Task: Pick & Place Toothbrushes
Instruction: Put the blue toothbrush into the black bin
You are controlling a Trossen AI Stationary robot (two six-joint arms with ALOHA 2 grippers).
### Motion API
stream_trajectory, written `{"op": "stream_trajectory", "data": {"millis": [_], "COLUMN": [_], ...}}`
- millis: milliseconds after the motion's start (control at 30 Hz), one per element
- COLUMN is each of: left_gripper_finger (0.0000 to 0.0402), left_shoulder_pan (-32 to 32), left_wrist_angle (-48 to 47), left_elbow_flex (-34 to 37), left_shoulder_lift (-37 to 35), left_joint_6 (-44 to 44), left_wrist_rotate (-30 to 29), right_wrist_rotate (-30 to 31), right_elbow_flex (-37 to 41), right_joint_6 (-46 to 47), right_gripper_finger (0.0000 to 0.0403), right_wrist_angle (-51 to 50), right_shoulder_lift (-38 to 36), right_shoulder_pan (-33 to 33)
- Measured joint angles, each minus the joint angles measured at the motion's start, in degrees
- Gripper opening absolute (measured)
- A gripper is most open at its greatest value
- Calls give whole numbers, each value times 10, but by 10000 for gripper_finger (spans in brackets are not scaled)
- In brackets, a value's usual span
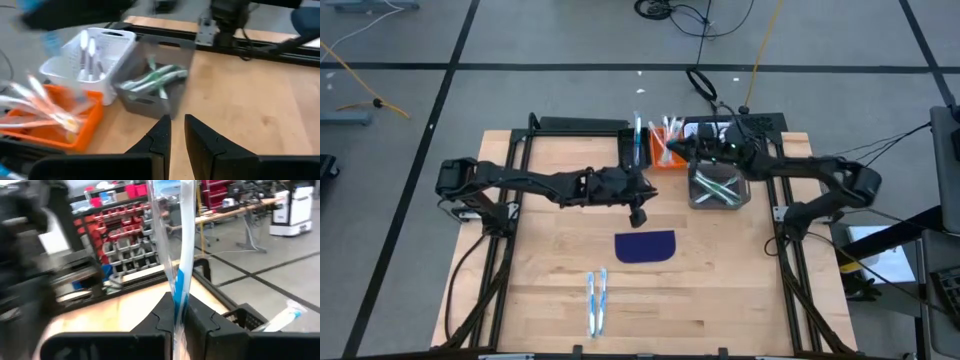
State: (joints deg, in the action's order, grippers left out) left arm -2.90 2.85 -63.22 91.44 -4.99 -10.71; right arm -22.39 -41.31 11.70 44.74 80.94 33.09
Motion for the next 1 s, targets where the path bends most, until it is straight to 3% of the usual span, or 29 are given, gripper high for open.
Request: {"op": "stream_trajectory", "data": {"millis": [600, 833, 1000], "left_gripper_finger": [51, 51, 51], "left_shoulder_pan": [37, 37, 36], "left_wrist_angle": [-36, -49, -48], "left_elbow_flex": [0, 0, 0], "left_shoulder_lift": [1, 1, 1], "left_joint_6": [18, 25, 35], "left_wrist_rotate": [-13, -34, -34], "right_wrist_rotate": [-34, -37, -49], "right_elbow_flex": [-237, -314, -322], "right_joint_6": [74, 84, 87], "right_gripper_finger": [10, 10, 10], "right_wrist_angle": [-4, -81, -96], "right_shoulder_lift": [287, 356, 374], "right_shoulder_pan": [39, 48, 52]}}
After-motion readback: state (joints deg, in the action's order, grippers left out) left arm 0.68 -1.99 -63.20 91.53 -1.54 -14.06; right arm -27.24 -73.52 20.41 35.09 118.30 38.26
